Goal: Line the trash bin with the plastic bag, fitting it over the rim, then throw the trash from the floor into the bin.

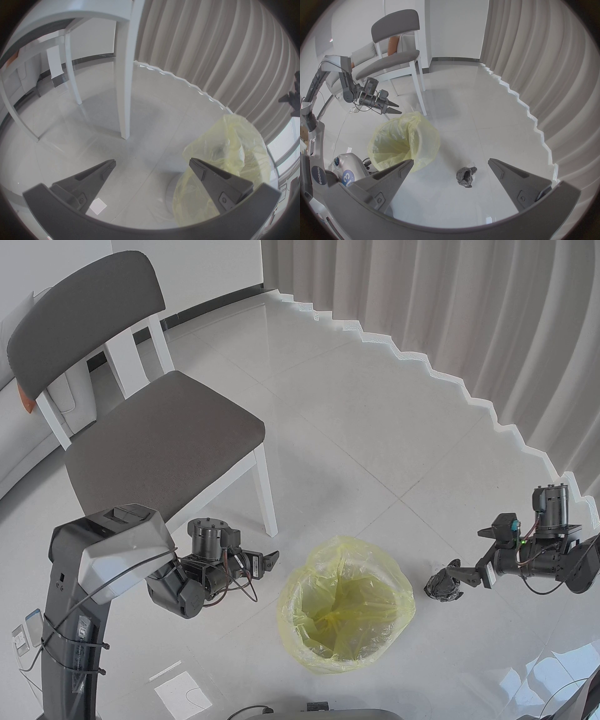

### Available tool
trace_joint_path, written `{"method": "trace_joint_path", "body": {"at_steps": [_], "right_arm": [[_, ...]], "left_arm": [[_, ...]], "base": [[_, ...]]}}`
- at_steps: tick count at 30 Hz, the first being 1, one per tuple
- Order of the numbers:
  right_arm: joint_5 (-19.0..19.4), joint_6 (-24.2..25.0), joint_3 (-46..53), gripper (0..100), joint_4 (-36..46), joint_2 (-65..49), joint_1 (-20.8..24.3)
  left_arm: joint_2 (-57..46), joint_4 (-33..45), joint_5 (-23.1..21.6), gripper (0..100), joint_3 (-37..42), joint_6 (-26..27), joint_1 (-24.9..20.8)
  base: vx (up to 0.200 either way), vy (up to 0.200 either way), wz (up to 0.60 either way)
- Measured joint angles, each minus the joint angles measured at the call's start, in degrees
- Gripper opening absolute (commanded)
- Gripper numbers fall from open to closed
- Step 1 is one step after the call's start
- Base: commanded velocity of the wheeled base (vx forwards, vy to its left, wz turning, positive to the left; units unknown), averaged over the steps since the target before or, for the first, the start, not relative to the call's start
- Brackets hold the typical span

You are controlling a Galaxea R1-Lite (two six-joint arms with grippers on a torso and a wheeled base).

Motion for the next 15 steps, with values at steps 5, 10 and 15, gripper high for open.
{"method": "trace_joint_path", "body": {"at_steps": [5, 10, 15], "right_arm": [[-4.0, 1.0, -1.6, 100, -3.0, 4.3, 5.5], [-7.1, 1.7, -2.5, 100, -9.4, 9.1, 9.8], [-11.2, 0.2, -4.1, 100, -14.9, 15.6, 14.0]], "left_arm": [[-2.4, -3.1, -0.2, 100, 3.3, 0.0, 1.8], [-4.9, -7.4, -0.3, 100, 8.1, 0.0, 2.5], [-9.5, -17.1, -0.2, 100, 18.5, -0.1, 3.1]], "base": [[0.000, 0.000, 0.00], [0.000, 0.000, 0.00], [0.000, 0.000, 0.00]]}}
